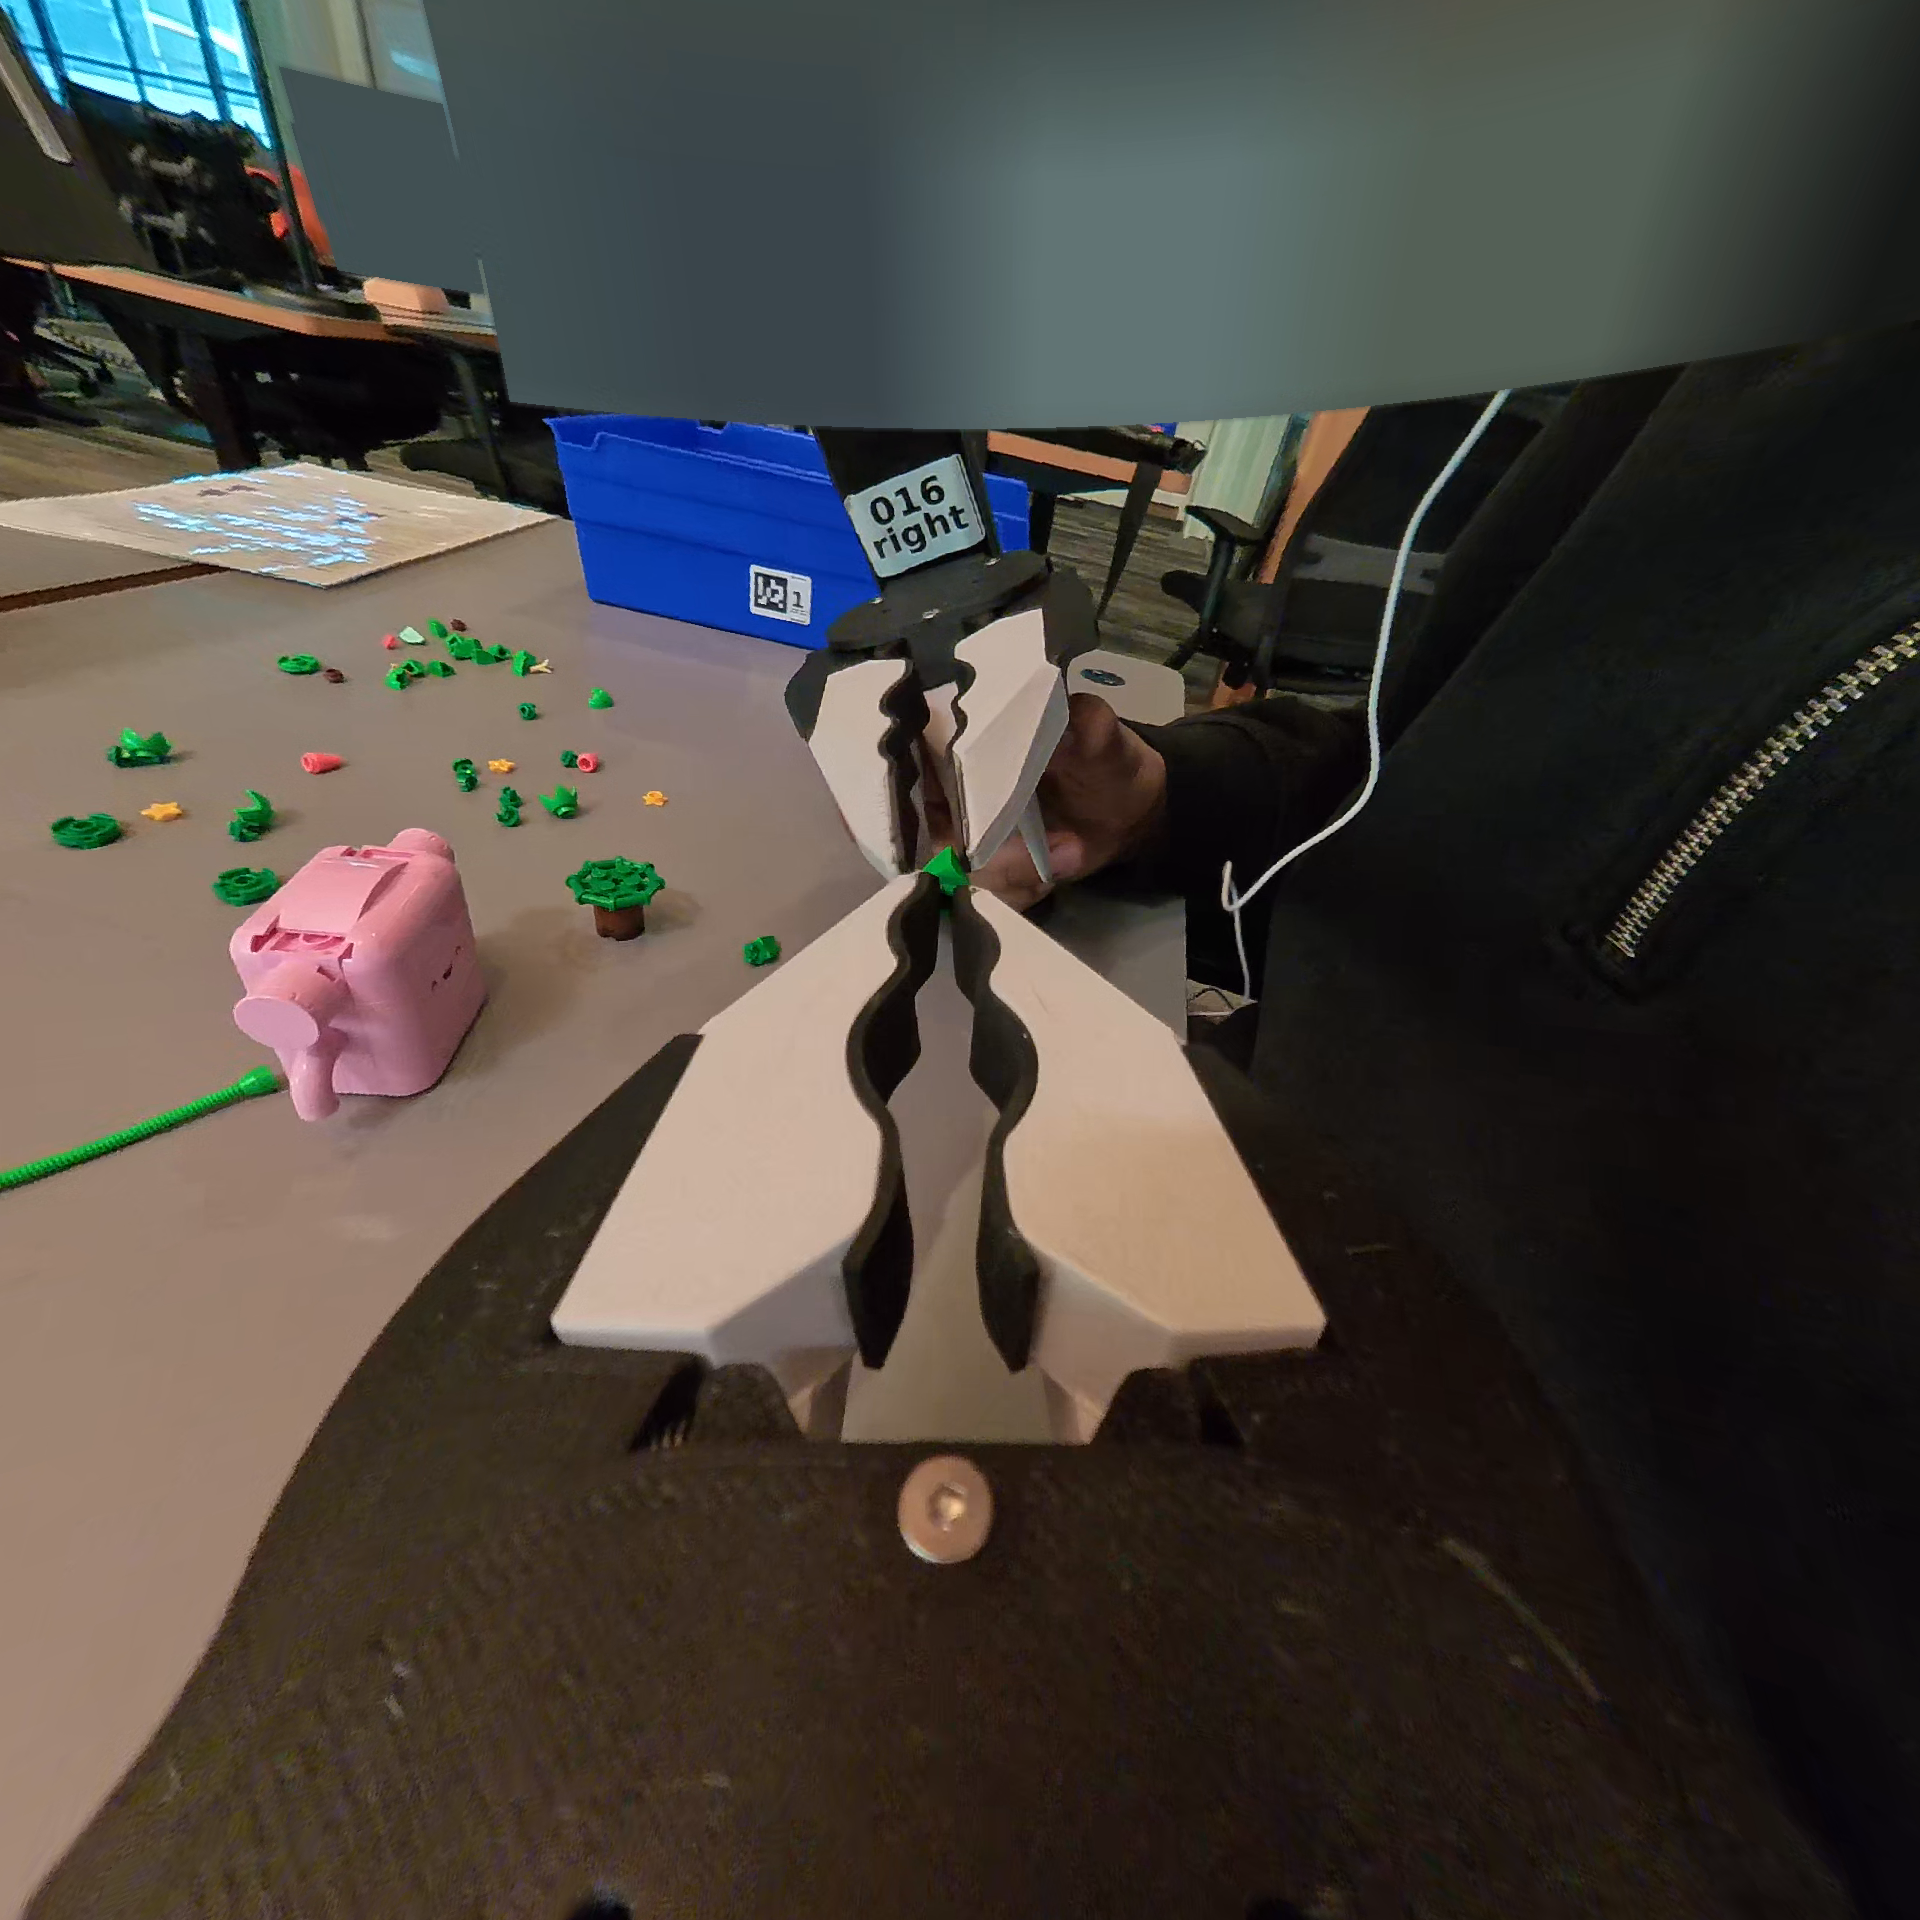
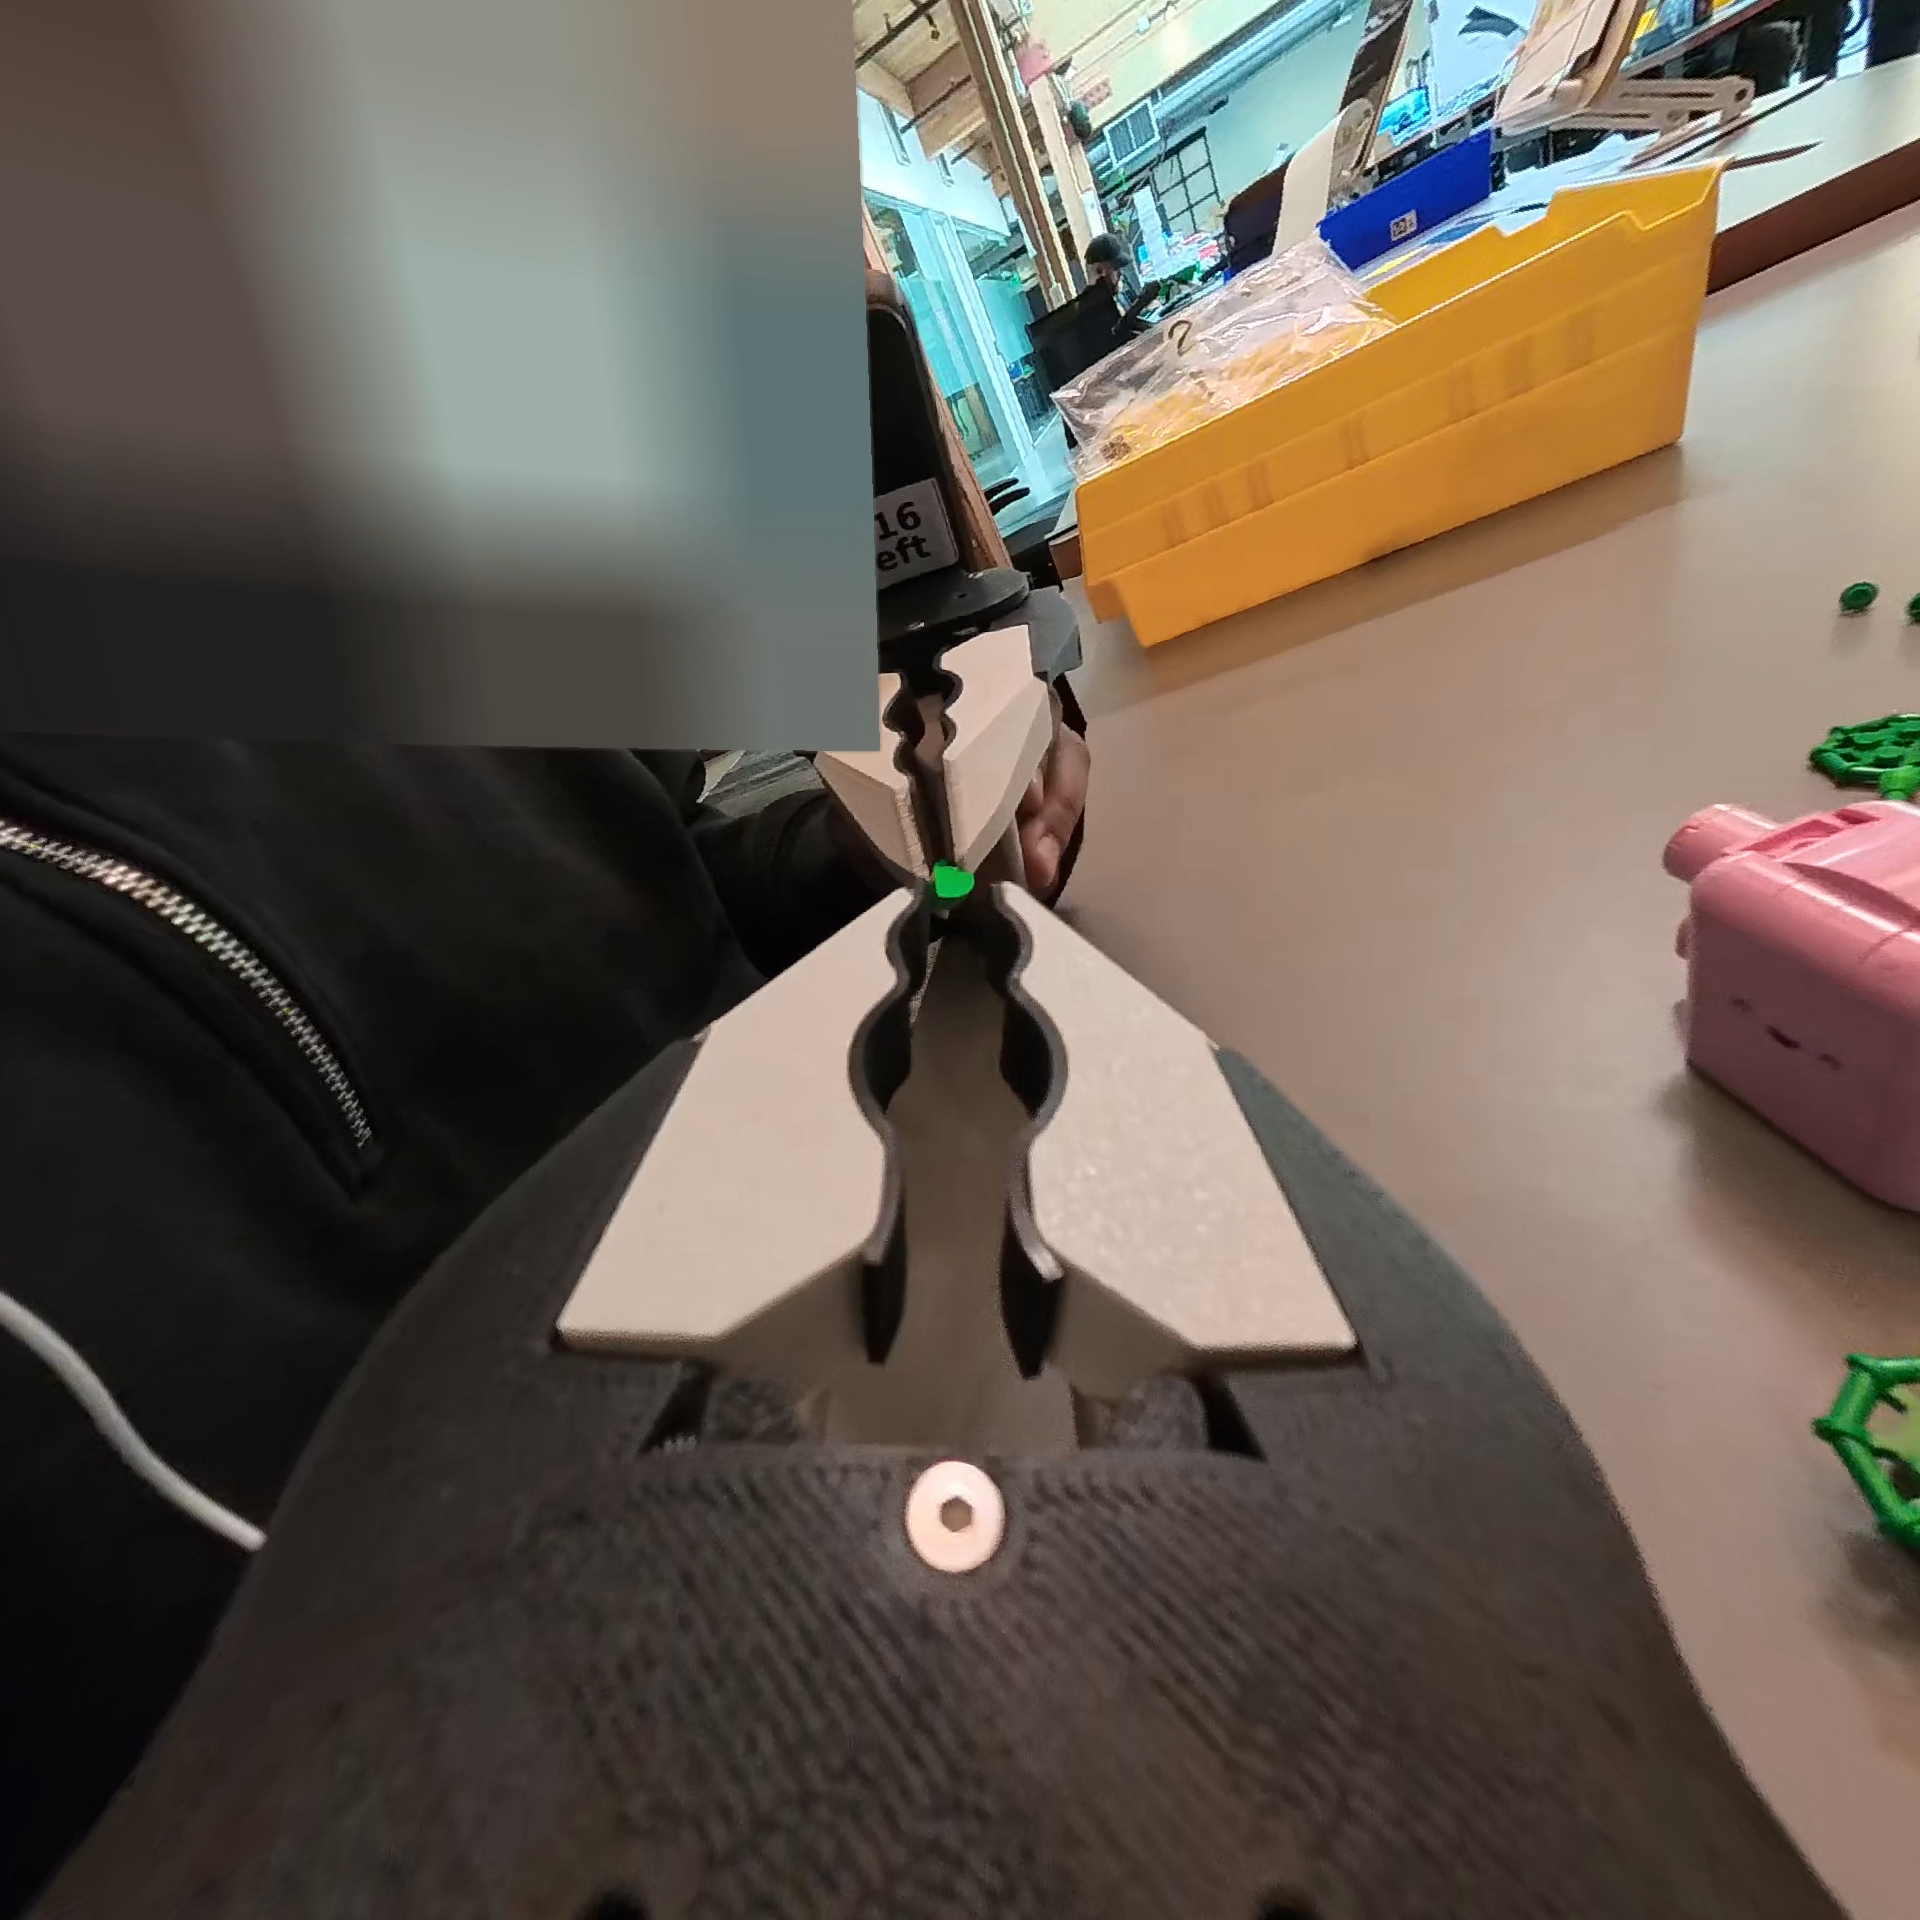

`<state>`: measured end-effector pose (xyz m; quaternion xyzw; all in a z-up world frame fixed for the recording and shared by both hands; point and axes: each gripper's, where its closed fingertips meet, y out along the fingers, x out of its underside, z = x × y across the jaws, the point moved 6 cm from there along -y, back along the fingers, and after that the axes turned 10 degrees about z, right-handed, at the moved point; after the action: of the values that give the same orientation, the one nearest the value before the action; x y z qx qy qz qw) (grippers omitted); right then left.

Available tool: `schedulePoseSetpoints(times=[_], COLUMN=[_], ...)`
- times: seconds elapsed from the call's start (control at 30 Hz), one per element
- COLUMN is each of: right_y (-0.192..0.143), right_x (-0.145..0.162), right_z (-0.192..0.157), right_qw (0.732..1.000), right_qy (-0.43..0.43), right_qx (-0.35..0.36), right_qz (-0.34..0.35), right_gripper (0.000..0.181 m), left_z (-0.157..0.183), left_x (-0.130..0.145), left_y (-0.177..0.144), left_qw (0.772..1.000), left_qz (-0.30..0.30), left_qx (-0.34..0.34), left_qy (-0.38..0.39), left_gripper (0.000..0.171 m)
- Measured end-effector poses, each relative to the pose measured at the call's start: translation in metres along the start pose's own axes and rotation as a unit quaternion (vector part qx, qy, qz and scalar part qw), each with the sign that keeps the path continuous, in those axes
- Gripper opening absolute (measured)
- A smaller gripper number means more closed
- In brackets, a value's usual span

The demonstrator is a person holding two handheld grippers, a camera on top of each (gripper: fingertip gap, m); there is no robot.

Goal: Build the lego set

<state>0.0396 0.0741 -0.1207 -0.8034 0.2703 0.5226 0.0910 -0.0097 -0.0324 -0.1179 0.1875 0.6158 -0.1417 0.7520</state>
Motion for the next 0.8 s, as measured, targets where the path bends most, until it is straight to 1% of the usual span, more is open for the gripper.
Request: schedulePoseSetpoints(times=[0.17, 0.33, 0.5, 0.6, 0.8], right_y=[0.0015, 0.0022, 0.0010, 0.0013, 0.0016], right_x=[0.0007, 0.0007, -0.0012, -0.0033, -0.0056], right_z=[-0.0005, 0.0000, 0.0004, 0.0002, -0.0009], right_qw=[1.000, 0.999, 0.997, 0.993, 0.993], right_qy=[0.002, 0.033, 0.072, 0.096, 0.092], right_qx=[-0.002, -0.014, -0.027, -0.040, -0.040], right_qz=[-0.003, 0.005, 0.032, 0.049, 0.065], right_gripper=[0.008, 0.005, 0.004, 0.004, 0.004], left_z=[0.0004, 0.0006, 0.0011, 0.0012, -0.0012], left_x=[0.0000, -0.0005, -0.0026, -0.0055, -0.0071], left_y=[0.0008, 0.0013, 0.0035, 0.0046, 0.0064], left_qw=[1.000, 1.000, 1.000, 0.999, 0.994], left_qz=[0.000, 0.005, 0.022, 0.043, 0.075], left_qx=[-0.005, -0.009, -0.018, -0.020, -0.019], left_qy=[0.009, 0.012, 0.002, -0.018, -0.071], left_gripper=[0.000, 0.000, 0.000, 0.000, 0.000])
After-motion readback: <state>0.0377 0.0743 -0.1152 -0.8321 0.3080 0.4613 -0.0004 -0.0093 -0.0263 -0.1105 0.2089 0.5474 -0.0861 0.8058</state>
